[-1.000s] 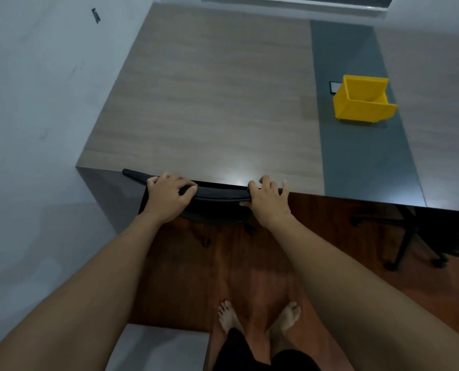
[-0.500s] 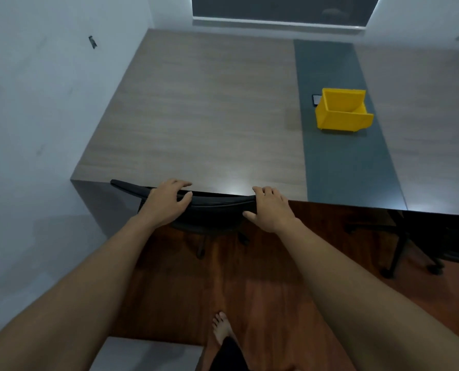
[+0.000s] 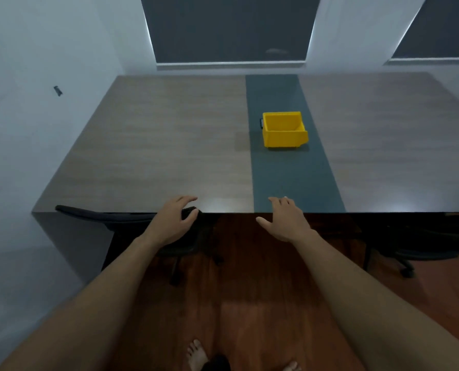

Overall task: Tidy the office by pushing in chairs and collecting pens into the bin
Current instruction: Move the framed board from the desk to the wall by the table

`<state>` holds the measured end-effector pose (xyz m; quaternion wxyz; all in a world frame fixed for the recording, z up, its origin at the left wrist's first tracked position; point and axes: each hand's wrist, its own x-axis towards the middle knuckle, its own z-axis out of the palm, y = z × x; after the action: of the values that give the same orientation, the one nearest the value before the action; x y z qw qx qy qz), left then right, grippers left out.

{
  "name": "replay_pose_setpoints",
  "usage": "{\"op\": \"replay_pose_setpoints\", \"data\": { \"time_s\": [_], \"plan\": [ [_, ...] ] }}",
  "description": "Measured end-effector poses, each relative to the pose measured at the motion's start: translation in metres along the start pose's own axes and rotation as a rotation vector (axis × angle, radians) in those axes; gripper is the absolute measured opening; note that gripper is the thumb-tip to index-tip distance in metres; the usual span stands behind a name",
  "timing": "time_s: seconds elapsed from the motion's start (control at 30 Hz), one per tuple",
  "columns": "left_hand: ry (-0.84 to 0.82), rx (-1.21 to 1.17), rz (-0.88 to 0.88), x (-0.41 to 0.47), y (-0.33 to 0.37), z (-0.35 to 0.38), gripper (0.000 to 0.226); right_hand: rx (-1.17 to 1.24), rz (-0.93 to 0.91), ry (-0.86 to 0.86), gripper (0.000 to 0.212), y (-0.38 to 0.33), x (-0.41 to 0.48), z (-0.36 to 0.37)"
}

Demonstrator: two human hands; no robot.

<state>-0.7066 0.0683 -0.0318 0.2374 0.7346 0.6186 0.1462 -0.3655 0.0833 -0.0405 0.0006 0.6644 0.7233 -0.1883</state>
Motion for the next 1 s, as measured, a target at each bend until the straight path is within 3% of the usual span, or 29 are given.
{"op": "replay_pose_setpoints", "data": {
  "time_s": [0.43,1.0],
  "plan": [
    [0.007,-0.023,-0.035,0.035,0.135,0.081,0.052,0.071,0.020,0.015,0.088,0.164,-0.006,-0.048],
    [-0.134,-0.085,-0.132,0.221,0.119,0.206,0.070,0.065,0.055,-0.132,0.092,0.239,0.169,0.016]
  ]
}}
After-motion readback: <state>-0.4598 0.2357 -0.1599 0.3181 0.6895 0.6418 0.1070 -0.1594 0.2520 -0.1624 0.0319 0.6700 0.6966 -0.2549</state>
